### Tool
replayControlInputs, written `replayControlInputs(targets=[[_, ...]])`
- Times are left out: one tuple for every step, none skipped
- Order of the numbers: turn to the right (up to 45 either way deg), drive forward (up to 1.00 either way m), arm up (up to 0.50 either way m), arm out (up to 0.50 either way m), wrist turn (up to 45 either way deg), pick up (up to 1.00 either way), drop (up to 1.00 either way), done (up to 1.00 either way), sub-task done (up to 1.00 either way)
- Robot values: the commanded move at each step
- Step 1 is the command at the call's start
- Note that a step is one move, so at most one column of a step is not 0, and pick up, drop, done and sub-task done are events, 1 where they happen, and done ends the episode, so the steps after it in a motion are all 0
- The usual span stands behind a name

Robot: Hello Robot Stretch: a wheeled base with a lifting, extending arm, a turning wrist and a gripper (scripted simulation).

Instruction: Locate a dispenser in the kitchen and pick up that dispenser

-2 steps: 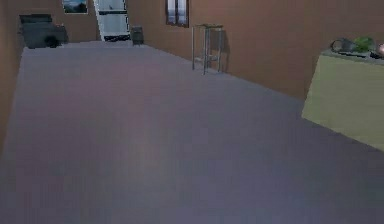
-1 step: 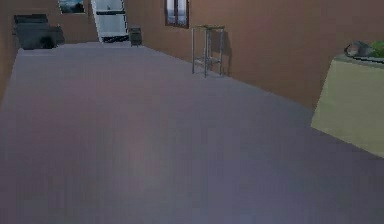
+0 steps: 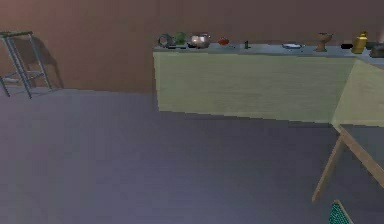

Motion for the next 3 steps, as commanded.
replayControlInputs(targets=[[21.0, 0.0, 0.0, 0.0, 0.0, 0.0, 0.0, 0.0, 0.0], [0.0, 0.8, 0.0, 0.0, 0.0, 0.0, 0.0, 0.0, 0.0], [30.0, 0.0, 0.0, 0.0, 0.0, 0.0, 0.0, 0.0, 0.0]])
